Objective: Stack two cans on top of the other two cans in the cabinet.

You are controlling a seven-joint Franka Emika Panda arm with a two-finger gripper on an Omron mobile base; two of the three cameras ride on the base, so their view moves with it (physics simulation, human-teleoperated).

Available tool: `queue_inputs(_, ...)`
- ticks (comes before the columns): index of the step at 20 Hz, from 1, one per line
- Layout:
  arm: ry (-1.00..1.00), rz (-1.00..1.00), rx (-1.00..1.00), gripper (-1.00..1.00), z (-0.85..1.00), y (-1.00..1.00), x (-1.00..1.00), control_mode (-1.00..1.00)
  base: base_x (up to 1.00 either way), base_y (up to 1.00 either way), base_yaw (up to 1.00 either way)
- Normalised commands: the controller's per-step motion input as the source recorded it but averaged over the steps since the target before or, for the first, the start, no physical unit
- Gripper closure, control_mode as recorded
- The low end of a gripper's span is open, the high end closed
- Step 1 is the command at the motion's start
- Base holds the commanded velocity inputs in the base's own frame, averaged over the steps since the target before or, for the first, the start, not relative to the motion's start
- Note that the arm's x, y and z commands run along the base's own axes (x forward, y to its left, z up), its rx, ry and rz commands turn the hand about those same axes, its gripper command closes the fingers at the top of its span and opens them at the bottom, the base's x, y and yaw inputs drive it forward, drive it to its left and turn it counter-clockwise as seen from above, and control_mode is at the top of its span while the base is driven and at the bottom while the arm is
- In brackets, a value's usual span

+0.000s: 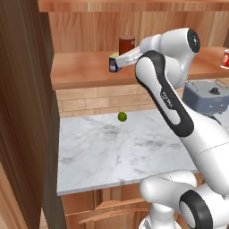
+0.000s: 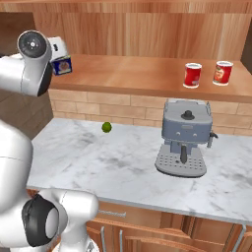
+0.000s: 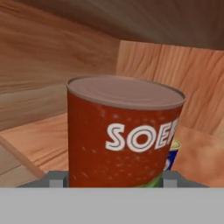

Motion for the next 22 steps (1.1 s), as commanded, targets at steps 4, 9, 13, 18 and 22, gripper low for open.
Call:
queue_inputs(4,-0.02,-0.04,-0.07,1.00,0.00,0.16,0.28,-1.00,0.00,0.00,0.00)
queue_inputs(9,0.00,-0.06,-0.03,1.00,0.01,0.06,0.28,-1.00,0.00,0.00,0.00)
queue_inputs(13,0.00,-0.05,0.00,1.00,0.00,0.00,0.29,-1.00,0.00,0.00,0.00)
queue_inputs(18,0.00,-0.02,0.00,1.00,-0.01,0.00,0.26,-1.00,0.00,0.00,0.00)
queue_inputs(22,0.00,-0.01,0.00,1.00,-0.05,0.00,0.23,-1.00,0.00,0.00,0.00)
